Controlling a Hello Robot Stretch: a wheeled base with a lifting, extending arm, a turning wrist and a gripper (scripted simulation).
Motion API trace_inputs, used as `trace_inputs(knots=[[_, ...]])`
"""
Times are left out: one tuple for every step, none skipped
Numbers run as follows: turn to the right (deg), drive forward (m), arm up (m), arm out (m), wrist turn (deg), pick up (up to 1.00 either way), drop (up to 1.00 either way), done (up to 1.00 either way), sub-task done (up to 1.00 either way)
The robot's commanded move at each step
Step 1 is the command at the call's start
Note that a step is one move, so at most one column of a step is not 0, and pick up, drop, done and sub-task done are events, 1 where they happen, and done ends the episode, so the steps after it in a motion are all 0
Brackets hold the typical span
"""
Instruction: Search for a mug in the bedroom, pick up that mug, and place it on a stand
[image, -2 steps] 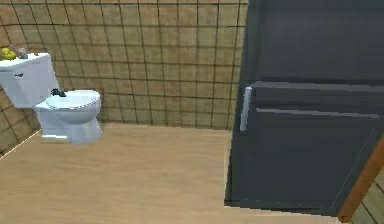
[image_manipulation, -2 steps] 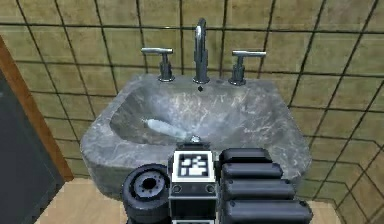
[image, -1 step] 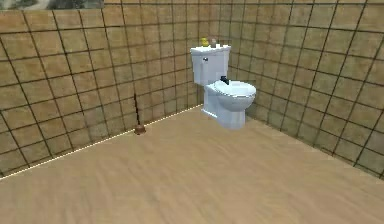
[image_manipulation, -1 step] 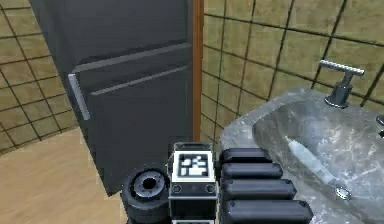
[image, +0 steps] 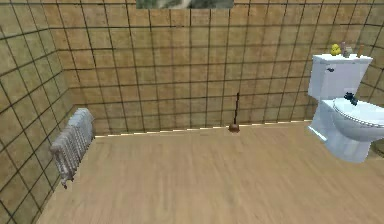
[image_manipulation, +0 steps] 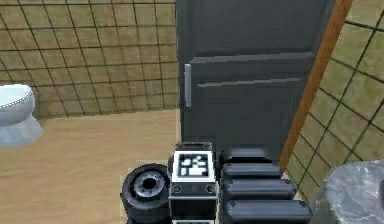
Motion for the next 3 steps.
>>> trace_inputs(knots=[[0.0,0.15,0.00,0.00,0.0,0.00,0.00,0.00,0.00],[45.0,0.00,0.00,0.00,0.0,0.00,0.00,0.00,0.00],[27.0,0.00,0.00,0.00,0.0,0.00,0.00,0.00,0.00]])
